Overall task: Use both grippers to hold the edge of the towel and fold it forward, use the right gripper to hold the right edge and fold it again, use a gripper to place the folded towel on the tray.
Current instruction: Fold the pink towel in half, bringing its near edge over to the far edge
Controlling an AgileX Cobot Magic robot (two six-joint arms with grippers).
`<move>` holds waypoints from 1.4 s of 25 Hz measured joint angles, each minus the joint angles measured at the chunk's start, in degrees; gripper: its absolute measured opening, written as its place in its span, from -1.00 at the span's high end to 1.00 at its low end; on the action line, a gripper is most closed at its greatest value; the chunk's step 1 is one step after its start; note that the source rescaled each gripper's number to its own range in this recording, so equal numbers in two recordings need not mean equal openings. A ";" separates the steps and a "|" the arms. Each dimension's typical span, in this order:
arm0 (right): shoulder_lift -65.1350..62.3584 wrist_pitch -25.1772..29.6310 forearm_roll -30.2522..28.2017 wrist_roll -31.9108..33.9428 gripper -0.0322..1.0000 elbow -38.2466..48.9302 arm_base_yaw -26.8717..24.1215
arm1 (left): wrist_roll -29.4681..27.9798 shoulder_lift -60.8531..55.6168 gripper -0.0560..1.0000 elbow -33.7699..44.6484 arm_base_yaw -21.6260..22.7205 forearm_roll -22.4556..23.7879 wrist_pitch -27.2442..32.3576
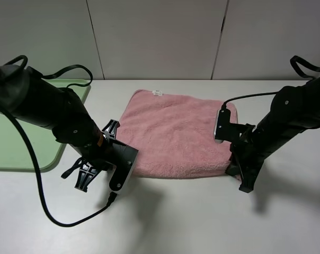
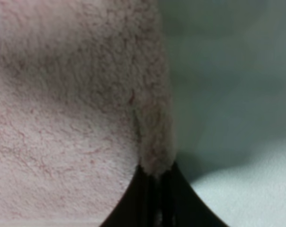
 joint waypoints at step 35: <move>-13.67 10.86 -3.99 8.79 0.94 -2.10 0.00 | 0.05 -11.59 0.89 -7.72 -0.50 -0.51 19.69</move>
